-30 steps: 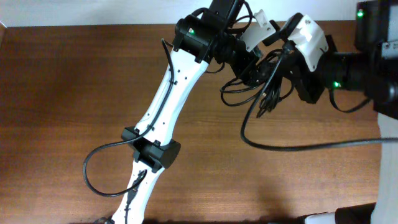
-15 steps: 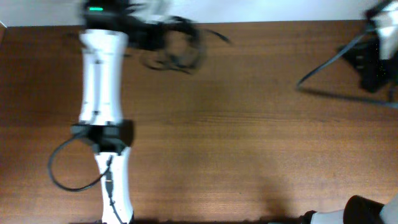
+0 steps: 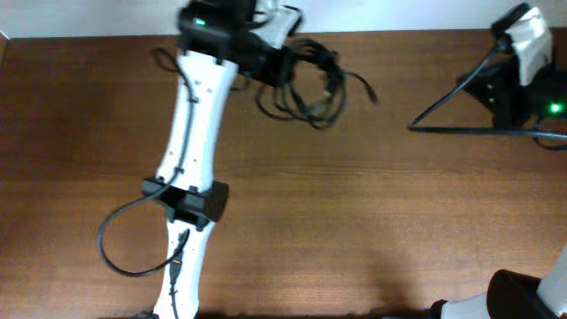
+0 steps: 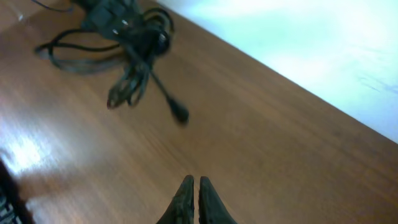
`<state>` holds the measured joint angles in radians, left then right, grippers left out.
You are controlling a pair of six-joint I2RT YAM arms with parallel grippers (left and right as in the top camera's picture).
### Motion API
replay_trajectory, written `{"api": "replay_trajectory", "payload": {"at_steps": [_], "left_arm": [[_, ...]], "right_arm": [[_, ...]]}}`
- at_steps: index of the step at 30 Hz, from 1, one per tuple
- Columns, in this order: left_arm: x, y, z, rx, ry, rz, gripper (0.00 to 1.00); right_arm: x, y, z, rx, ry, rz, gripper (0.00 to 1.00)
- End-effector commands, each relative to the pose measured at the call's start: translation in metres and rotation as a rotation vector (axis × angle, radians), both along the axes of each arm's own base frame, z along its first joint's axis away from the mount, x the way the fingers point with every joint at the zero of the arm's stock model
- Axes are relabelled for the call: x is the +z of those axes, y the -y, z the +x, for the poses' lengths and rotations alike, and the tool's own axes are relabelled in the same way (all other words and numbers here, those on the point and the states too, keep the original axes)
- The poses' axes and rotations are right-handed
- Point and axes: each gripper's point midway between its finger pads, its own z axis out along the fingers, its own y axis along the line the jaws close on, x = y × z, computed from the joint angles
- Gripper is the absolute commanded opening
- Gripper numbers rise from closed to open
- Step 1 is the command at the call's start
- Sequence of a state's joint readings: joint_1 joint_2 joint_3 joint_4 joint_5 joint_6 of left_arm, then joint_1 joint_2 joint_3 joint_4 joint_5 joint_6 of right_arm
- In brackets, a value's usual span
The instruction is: Untangle cables
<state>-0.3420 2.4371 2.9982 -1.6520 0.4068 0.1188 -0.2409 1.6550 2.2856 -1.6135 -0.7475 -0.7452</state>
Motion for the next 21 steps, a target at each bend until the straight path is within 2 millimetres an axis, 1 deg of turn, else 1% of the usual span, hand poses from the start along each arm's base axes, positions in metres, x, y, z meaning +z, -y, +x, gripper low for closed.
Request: {"api": "replay_trajectory", "payload": {"at_steps": [1, 2, 3, 4, 5, 6, 7, 11, 12, 14, 16, 17, 18, 19, 21], "left_arm": [[0.045, 0.019, -0.018, -0.073, 0.13, -0.046, 0.0], [0.061, 0.021, -0.026, -0.087, 0.158, -0.073, 0.0], [0.075, 0.024, -0.034, -0.106, 0.171, -0.109, 0.0], [0.09, 0.025, -0.044, -0.125, 0.188, -0.145, 0.0], [0.101, 0.026, -0.052, -0.14, 0.2, -0.169, 0.0], [0.111, 0.029, -0.061, -0.161, 0.207, -0.2, 0.0], [0.117, 0.031, -0.067, -0.175, 0.209, -0.217, 0.0], [0.116, 0.045, -0.083, -0.223, 0.189, -0.221, 0.0], [0.115, 0.048, -0.084, -0.226, 0.192, -0.212, 0.0], [0.112, 0.047, -0.082, -0.221, 0.21, -0.177, 0.0], [0.102, 0.044, -0.074, -0.189, 0.22, -0.115, 0.0], [0.096, 0.042, -0.07, -0.174, 0.219, -0.081, 0.0], [0.088, 0.041, -0.065, -0.158, 0.216, -0.045, 0.0], [0.075, 0.04, -0.056, -0.14, 0.207, -0.003, 0.0], [0.041, 0.048, -0.041, -0.169, 0.168, 0.044, 0.0]], "right_arm": [[-0.024, 0.0, 0.011, 0.007, -0.059, -0.042, 0.04], [-0.029, -0.001, 0.016, 0.013, -0.075, -0.031, 0.27], [-0.032, -0.004, 0.019, 0.027, -0.087, -0.003, 0.99], [-0.035, -0.009, 0.023, 0.05, -0.104, 0.04, 0.99], [-0.037, -0.017, 0.024, 0.082, -0.13, 0.09, 0.99], [-0.04, -0.024, 0.026, 0.106, -0.145, 0.124, 0.99], [-0.044, -0.03, 0.029, 0.126, -0.162, 0.139, 0.99], [-0.068, -0.067, 0.029, 0.305, -0.17, 0.074, 0.99], [-0.071, -0.072, 0.03, 0.322, -0.16, 0.046, 0.99], [-0.074, -0.075, 0.037, 0.323, -0.131, -0.014, 0.99], [-0.072, -0.066, 0.05, 0.232, -0.125, -0.053, 0.99], [-0.069, -0.055, 0.06, 0.135, -0.133, -0.068, 0.99], [-0.063, -0.037, 0.074, -0.011, -0.136, -0.074, 0.99], [-0.055, -0.021, 0.084, -0.123, -0.129, -0.073, 0.99], [-0.031, 0.001, 0.087, -0.207, -0.076, -0.055, 0.99]]}}
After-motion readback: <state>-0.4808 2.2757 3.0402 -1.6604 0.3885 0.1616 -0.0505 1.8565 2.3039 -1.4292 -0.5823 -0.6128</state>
